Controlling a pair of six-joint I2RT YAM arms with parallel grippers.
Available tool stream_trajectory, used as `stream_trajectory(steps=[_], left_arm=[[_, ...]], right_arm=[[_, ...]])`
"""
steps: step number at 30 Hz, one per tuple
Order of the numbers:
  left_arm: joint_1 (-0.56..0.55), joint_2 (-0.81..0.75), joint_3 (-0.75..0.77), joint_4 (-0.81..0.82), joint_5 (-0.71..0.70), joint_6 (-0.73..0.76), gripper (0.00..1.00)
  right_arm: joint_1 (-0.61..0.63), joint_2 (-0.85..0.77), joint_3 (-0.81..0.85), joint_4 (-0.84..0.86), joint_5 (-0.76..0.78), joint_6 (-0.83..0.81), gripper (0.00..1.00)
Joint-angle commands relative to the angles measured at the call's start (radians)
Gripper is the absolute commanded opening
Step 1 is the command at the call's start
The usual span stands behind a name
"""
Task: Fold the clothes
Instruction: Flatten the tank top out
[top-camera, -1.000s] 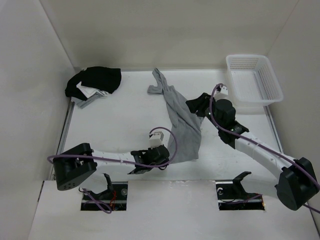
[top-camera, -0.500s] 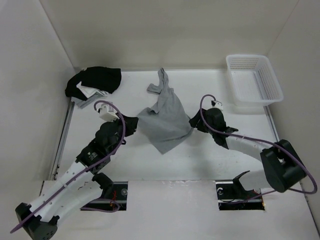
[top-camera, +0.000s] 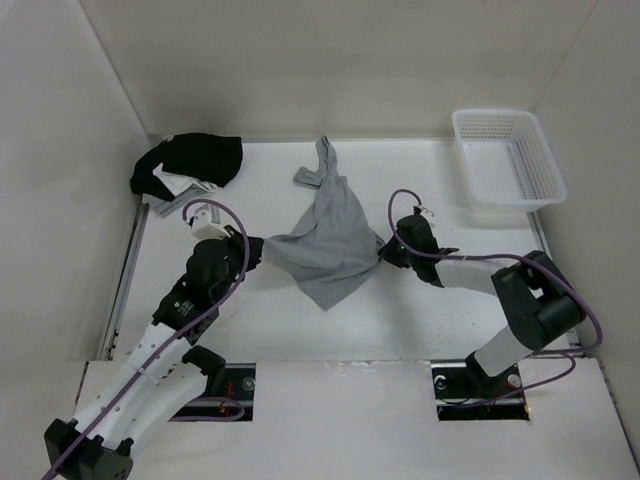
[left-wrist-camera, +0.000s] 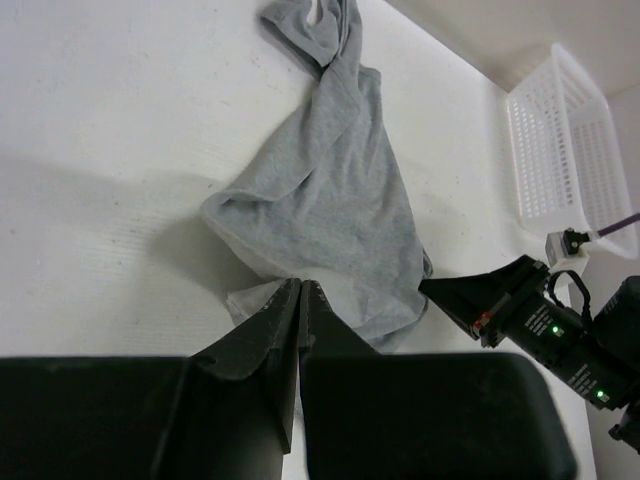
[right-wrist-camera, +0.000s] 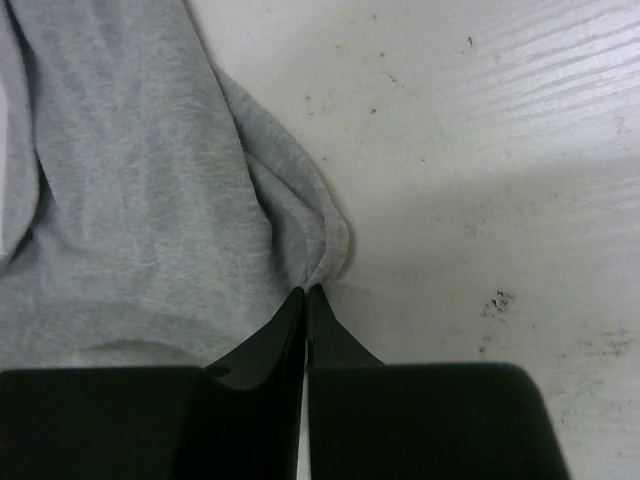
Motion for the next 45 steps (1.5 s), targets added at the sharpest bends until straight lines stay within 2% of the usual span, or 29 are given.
stream_trajectory(steps=[1,3,4,6,7,9,12,15,17,19,22,24,25,28,29,30,31,32,33,37,38,39,40,42,44,45], left_arm=[[0.011,-0.039,0.13,0.088,0.009,0.044,0.01],[0.016,-0.071,0.173,0.072,-0.01,0.063,0.01],[0.021,-0.103,0.21,0.045,-0.029,0.078,0.01],[0.027,-0.134,0.231,0.017,-0.052,0.084,0.01],[0.031,-0.16,0.244,-0.004,-0.066,0.09,0.01],[0.042,-0.181,0.253,-0.026,-0.08,0.1,0.01],[0.07,-0.204,0.264,-0.061,-0.097,0.118,0.01],[0.08,-0.2,0.251,-0.06,-0.103,0.124,0.01],[0.076,-0.182,0.234,-0.052,-0.103,0.12,0.01],[0.07,-0.166,0.198,-0.046,-0.097,0.109,0.01],[0.074,-0.162,0.141,-0.054,-0.089,0.087,0.01],[0.08,-0.159,0.097,-0.061,-0.076,0.071,0.01],[0.085,-0.157,0.066,-0.066,-0.059,0.054,0.01],[0.097,-0.151,0.012,-0.072,-0.022,0.015,0.01],[0.102,-0.151,0.0,-0.073,-0.011,0.006,0.01],[0.119,-0.155,-0.018,-0.078,-0.001,-0.003,0.01],[0.128,-0.158,-0.025,-0.08,0.003,-0.008,0.01],[0.137,-0.166,-0.035,-0.08,0.009,-0.015,0.01],[0.146,-0.171,-0.043,-0.08,0.018,-0.021,0.01],[0.179,-0.182,-0.071,-0.08,0.05,-0.025,0.01],[0.186,-0.182,-0.081,-0.077,0.07,-0.025,0.01],[0.189,-0.183,-0.092,-0.075,0.084,-0.026,0.01],[0.192,-0.186,-0.101,-0.073,0.093,-0.028,0.01],[0.194,-0.201,-0.123,-0.077,0.107,-0.035,0.01],[0.194,-0.22,-0.143,-0.081,0.112,-0.04,0.01],[0.192,-0.238,-0.158,-0.086,0.121,-0.043,0.01]], right_arm=[[0.044,-0.202,0.007,0.04,0.089,-0.019,0.02],[0.079,-0.36,0.025,-0.07,0.116,-0.064,0.02],[0.12,-0.489,0.061,-0.203,0.125,-0.103,0.03],[0.157,-0.583,0.088,-0.303,0.122,-0.128,0.03],[0.198,-0.662,0.12,-0.418,0.117,-0.144,0.04],[0.263,-0.75,0.162,-0.558,0.136,-0.151,0.04],[0.341,-0.827,0.2,-0.676,0.206,-0.148,0.04],[0.358,-0.84,0.216,-0.691,0.248,-0.171,0.05],[0.299,-0.775,0.199,-0.626,0.206,-0.199,0.05],[0.193,-0.606,0.165,-0.475,0.064,-0.222,0.06],[0.104,-0.365,0.162,-0.297,-0.023,-0.225,0.06],[0.049,-0.205,0.216,-0.221,-0.053,-0.227,0.06],[0.007,-0.057,0.316,-0.179,-0.077,-0.228,0.05],[-0.042,0.142,0.545,-0.17,-0.142,-0.22,0.05],[-0.047,0.185,0.619,-0.193,-0.151,-0.222,0.1],[-0.056,0.22,0.698,-0.236,-0.148,-0.219,0.24],[-0.054,0.219,0.719,-0.255,-0.134,-0.22,0.33],[-0.054,0.173,0.693,-0.258,-0.104,-0.231,0.44],[-0.048,0.13,0.647,-0.249,-0.081,-0.24,0.46],[0.063,-0.121,0.342,-0.186,-0.05,-0.239,0.46],[0.1,-0.199,0.244,-0.192,-0.03,-0.222,0.38],[0.132,-0.258,0.166,-0.186,-0.015,-0.186,0.24],[0.16,-0.29,0.118,-0.184,-0.01,-0.159,0.13],[0.227,-0.339,0.046,-0.189,0.001,-0.119,0.06],[0.28,-0.366,0.001,-0.183,0.033,-0.089,0.09],[0.309,-0.361,-0.014,-0.192,0.057,-0.066,0.21]])
